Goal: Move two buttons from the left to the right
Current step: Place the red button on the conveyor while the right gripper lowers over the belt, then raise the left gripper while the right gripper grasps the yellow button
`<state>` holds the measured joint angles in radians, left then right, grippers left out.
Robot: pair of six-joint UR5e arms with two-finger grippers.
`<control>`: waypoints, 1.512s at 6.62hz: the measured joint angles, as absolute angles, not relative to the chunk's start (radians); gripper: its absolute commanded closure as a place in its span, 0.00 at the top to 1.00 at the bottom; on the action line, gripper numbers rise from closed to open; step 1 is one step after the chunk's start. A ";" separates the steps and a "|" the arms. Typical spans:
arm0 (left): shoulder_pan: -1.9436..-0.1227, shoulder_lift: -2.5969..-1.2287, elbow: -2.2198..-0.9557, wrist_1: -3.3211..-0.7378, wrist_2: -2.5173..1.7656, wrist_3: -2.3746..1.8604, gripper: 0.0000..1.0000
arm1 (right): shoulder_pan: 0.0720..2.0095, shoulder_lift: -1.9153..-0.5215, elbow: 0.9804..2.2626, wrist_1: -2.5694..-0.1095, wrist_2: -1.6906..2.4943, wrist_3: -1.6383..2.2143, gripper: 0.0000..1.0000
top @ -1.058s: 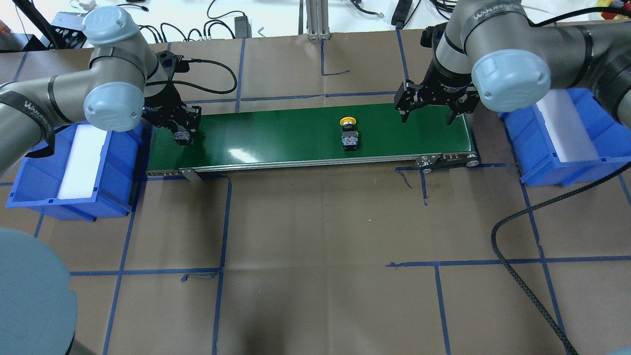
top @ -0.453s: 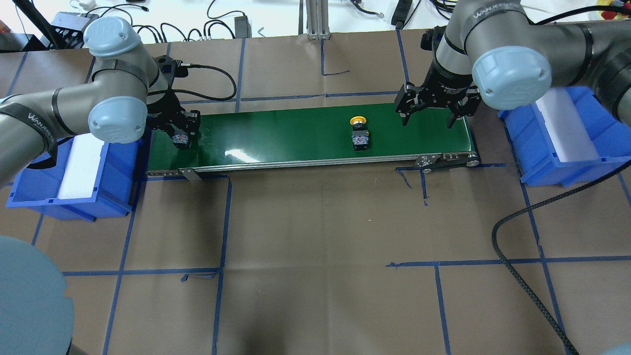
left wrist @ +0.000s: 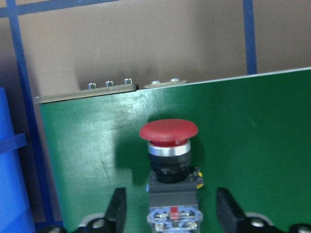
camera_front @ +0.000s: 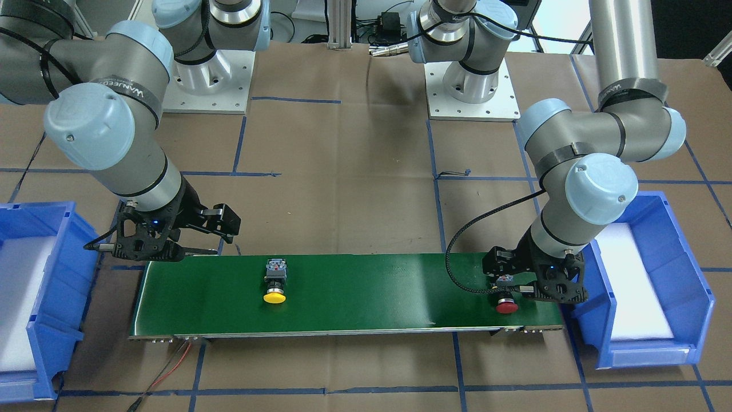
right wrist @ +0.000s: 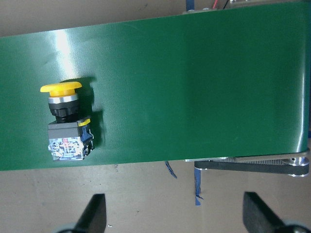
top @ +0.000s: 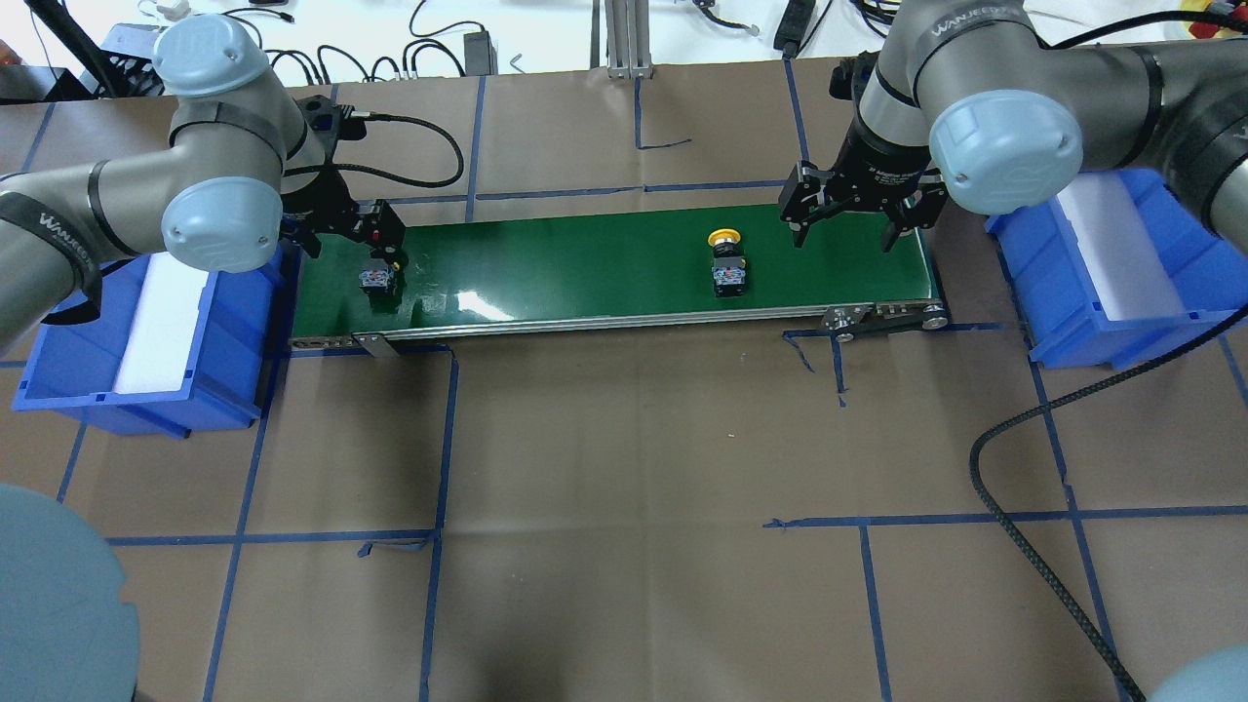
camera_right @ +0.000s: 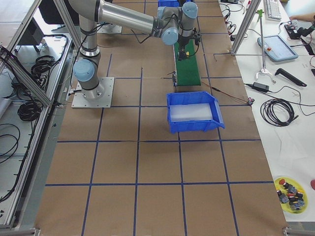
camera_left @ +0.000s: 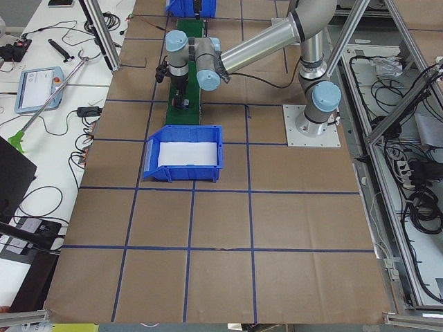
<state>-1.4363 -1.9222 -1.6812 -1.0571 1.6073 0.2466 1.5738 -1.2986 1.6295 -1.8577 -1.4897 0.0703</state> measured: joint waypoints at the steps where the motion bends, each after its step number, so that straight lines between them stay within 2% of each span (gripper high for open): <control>1: -1.437 -1.893 -1.651 -1.126 1.607 0.242 1.00 | 1.574 -1.290 1.628 -1.874 -1.485 0.070 0.99; 5: -1.499 -1.775 -1.427 -1.583 1.597 0.121 1.00 | 1.574 -1.247 1.628 -1.984 -1.428 0.081 0.99; 10: -1.564 -1.706 -1.440 -1.641 1.599 0.089 1.00 | 1.574 -1.191 1.636 -2.020 -1.428 0.080 0.99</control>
